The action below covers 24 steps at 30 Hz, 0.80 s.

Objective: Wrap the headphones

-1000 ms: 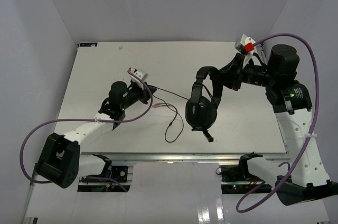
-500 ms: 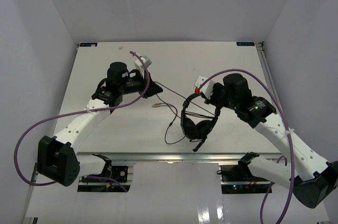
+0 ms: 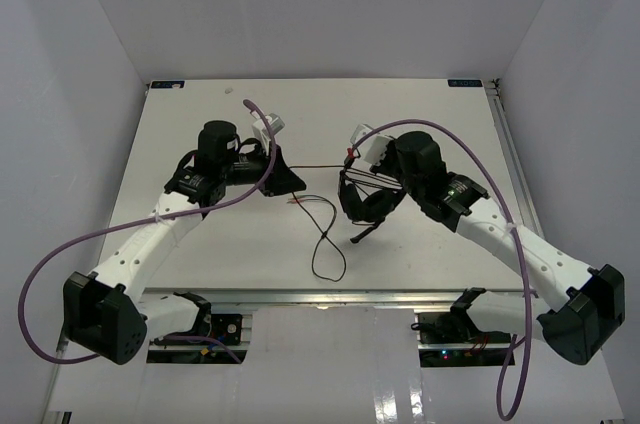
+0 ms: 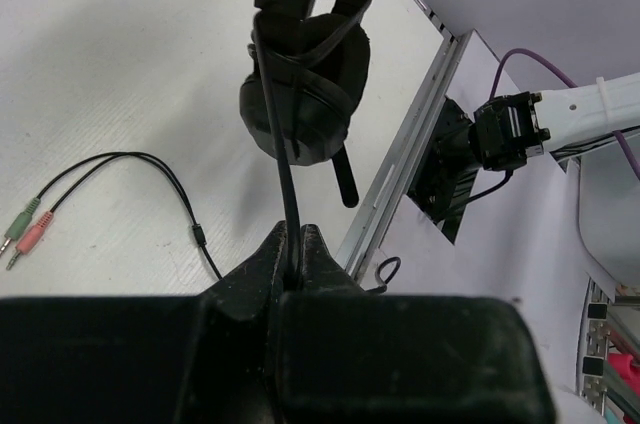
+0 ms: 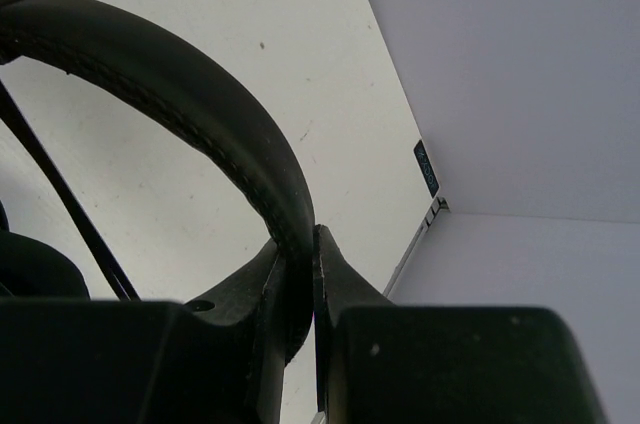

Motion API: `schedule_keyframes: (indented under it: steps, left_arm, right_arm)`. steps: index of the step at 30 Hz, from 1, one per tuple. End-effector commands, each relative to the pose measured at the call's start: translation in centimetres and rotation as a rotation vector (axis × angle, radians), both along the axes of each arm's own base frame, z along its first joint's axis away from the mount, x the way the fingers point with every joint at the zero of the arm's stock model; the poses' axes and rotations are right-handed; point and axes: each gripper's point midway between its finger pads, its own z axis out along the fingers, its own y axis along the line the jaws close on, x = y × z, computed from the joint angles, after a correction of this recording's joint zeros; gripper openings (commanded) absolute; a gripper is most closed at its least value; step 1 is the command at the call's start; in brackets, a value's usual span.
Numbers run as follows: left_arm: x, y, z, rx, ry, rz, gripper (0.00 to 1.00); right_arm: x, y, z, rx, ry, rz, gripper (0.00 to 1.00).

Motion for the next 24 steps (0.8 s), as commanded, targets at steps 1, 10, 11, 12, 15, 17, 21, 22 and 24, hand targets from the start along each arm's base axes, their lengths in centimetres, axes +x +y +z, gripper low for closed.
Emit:
schedule_keyframes:
  steps: [1, 10, 11, 12, 15, 17, 21, 22, 24]
  left_arm:
    - [-1.3, 0.0, 3.8, -0.059, -0.044, -0.042, 0.00]
    - [-3.2, -0.9, 6.8, -0.168, 0.054, -0.121, 0.01]
    - [-3.4, -1.0, 7.0, -0.181, 0.072, -0.129, 0.02]
    - [-3.6, -1.2, 6.9, -0.186, 0.083, -0.136, 0.03]
    - [-4.1, -1.7, 6.3, -0.206, 0.119, -0.145, 0.10]
    - [-4.1, -2.2, 5.9, -0.223, 0.132, -0.134, 0.12]
    - [-3.6, -3.7, 6.2, -0.292, 0.149, -0.085, 0.20]
    - [-3.3, -4.2, 6.4, -0.311, 0.138, -0.071, 0.21]
    - [-2.7, -5.7, 7.0, -0.332, 0.104, -0.048, 0.25]
  right_arm:
    - [2.2, -2.3, 2.5, -0.017, -0.126, -0.166, 0.08]
    - [5.1, -1.8, 4.5, 0.087, -0.220, -0.307, 0.08]
    - [5.3, -1.8, 4.8, 0.104, -0.227, -0.320, 0.08]
    - [5.5, -1.8, 5.1, 0.121, -0.232, -0.339, 0.08]
    - [6.5, -1.1, 6.5, 0.218, -0.245, -0.362, 0.08]
    - [7.0, -0.5, 7.1, 0.317, -0.238, -0.386, 0.08]
    - [8.0, 1.0, 6.9, 0.451, -0.172, -0.429, 0.08]
    - [8.1, 1.5, 6.7, 0.489, -0.144, -0.442, 0.08]
    - [8.4, 2.0, 6.9, 0.558, -0.112, -0.466, 0.08]
